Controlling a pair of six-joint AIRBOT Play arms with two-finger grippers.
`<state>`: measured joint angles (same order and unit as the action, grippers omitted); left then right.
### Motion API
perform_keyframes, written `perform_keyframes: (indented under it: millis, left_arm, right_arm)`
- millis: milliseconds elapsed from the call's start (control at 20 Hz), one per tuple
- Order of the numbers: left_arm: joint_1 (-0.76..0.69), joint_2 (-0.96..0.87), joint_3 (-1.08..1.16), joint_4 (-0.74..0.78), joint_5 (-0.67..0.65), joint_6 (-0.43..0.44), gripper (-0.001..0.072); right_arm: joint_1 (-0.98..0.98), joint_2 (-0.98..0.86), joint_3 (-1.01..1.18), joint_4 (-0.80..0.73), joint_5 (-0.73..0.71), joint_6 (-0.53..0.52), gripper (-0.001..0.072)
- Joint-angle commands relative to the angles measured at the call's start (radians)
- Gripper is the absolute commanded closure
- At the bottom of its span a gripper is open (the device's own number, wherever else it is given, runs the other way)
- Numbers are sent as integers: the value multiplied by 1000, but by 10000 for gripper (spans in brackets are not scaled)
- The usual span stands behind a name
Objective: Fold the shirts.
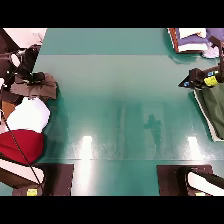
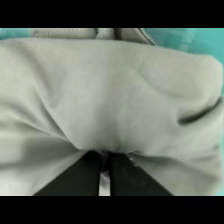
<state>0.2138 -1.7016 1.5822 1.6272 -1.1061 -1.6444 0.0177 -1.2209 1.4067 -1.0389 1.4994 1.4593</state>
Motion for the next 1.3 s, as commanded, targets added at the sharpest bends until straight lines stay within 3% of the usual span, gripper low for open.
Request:
perform_keyframes:
  millis: [0,250,500,700,850,1050,1100,1150,1200,1250]
  left_arm:
    - [-4,88,44,-85,-39,54,683]
    - [-133,437,170,-92,-41,84,682]
    - [-393,678,251,-117,-61,80,683]
    - [-632,660,195,-155,-232,20,683]
    - [-774,614,11,-186,-177,20,682]
    - [-900,504,-226,-340,-59,30,680]
    - [-922,468,-261,-371,-40,42,631]
    - [-937,437,-280,-397,-30,58,330]
    - [-945,407,-282,-405,-35,61,74]
    - [-943,396,-283,-401,-37,82,64]
  right_arm:
    - [1,0,45,1,-10,0,697]
    - [1,0,299,0,-18,-1,697]
    - [1,0,510,0,-48,-1,697]
    - [1,0,605,-1,-46,-1,697]
    - [1,0,621,0,-20,-1,697]
    - [1,0,580,-1,51,-1,697]
    - [1,0,564,0,60,-1,697]
    - [1,0,548,0,71,-1,697]
    - [1,0,533,0,82,-1,697]
    - [1,0,519,0,93,-1,697]
